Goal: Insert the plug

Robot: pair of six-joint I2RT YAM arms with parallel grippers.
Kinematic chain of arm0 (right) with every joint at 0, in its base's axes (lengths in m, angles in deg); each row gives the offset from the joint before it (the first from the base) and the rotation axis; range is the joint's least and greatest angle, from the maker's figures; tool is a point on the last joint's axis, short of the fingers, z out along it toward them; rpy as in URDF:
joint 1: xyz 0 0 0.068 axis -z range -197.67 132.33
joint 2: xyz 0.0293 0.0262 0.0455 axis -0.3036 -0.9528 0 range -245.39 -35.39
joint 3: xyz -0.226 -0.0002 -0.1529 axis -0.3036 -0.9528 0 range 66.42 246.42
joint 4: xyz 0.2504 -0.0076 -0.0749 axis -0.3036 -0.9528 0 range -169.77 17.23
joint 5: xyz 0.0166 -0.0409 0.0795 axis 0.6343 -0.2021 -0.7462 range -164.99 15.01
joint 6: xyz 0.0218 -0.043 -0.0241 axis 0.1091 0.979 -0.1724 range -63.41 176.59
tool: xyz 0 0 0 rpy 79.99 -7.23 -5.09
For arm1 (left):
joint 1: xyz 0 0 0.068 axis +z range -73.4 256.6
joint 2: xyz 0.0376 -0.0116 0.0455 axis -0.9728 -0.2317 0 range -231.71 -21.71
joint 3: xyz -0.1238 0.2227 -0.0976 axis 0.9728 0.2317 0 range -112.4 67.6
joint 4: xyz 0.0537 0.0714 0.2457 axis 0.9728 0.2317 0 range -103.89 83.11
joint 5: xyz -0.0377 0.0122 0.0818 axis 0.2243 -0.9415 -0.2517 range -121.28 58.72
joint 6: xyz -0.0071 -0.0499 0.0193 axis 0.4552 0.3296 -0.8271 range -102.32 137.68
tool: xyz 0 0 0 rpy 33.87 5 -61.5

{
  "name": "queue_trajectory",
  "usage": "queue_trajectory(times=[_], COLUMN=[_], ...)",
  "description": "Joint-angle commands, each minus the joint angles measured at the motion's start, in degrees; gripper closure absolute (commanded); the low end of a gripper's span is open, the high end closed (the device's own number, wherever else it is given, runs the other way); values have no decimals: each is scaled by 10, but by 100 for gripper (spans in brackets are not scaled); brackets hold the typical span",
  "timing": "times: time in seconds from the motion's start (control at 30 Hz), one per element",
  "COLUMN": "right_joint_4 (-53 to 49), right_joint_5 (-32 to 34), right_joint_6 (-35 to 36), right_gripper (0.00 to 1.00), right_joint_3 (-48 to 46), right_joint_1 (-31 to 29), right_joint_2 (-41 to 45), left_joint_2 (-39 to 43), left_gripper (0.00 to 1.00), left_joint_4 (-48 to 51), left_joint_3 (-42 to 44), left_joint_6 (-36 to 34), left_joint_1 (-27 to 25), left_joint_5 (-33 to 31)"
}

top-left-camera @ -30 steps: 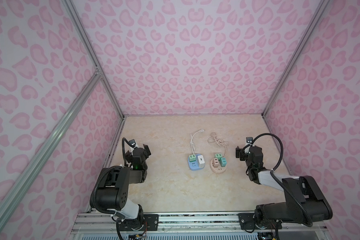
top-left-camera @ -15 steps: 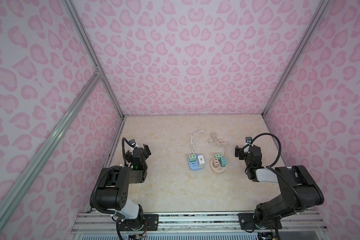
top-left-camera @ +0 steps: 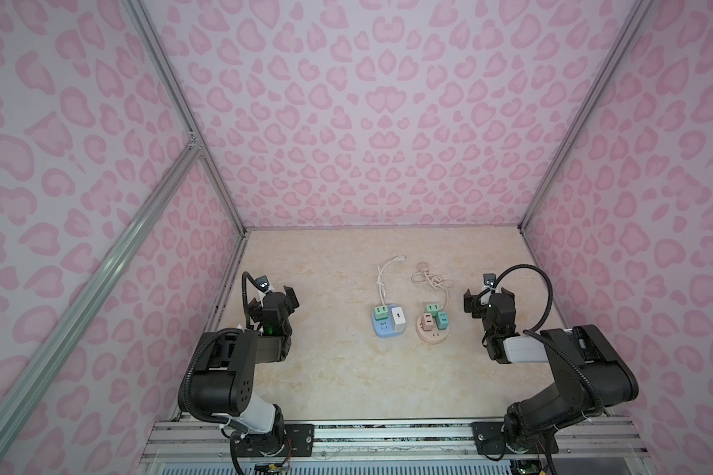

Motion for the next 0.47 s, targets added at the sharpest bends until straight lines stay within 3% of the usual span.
queue_trajectory(times=[0.0,0.43], right_joint_4=[18,10], right_joint_5=[8,-3], right_joint_6=[4,2], right_gripper=[0,0], right_joint_3=[-2,2], right_joint_1=[0,4], right_joint_2=[-4,-3], left_joint_2=[-4,-1], left_gripper=[2,2], left_joint_4=[-6,14], left_joint_3=[-6,-15], left_joint_6=[4,11], left_joint_1=[2,17], left_joint_5=[2,37])
